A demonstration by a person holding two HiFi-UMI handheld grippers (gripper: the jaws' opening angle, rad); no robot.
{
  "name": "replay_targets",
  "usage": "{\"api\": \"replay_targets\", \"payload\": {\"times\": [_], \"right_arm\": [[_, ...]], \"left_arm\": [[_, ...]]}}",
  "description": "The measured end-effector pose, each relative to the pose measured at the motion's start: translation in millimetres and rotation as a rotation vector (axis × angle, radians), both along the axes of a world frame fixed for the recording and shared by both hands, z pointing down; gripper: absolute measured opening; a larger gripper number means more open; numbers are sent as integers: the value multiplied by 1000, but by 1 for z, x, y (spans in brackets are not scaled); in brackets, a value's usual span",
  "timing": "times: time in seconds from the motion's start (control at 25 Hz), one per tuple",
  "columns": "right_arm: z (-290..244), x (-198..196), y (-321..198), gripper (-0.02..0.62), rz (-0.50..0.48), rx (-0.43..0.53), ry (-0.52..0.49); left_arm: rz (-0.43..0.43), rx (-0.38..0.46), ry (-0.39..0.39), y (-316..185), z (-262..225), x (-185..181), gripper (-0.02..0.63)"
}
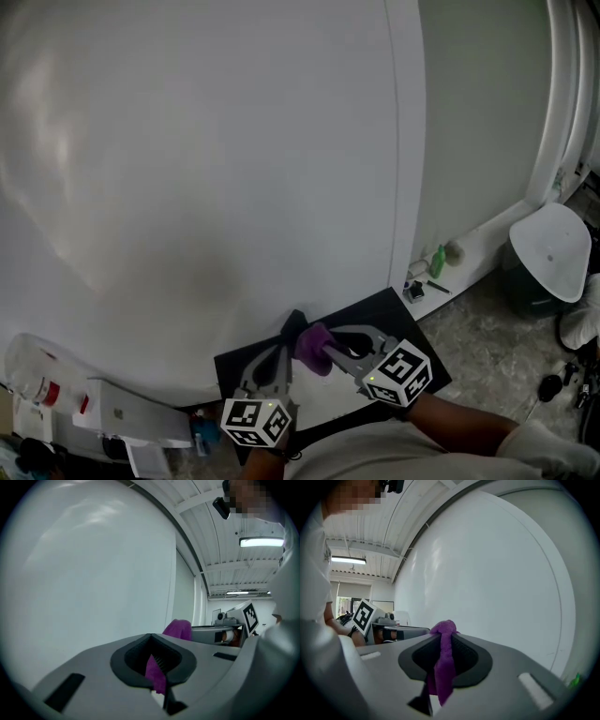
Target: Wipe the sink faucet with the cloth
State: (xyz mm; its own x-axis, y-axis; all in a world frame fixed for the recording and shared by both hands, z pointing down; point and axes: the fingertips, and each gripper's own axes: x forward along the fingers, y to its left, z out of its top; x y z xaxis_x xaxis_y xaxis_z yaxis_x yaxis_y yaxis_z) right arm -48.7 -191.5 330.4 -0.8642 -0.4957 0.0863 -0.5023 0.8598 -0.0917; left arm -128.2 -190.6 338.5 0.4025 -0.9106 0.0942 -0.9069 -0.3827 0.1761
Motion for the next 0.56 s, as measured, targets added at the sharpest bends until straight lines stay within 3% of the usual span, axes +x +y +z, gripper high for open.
{"api": "replay_targets", "payload": {"times": [0.56], "right_arm": [[-13,-15,-1,61,-5,-27,-36]], "left_arm": [[13,0,-19,1,0,-15,6]]}}
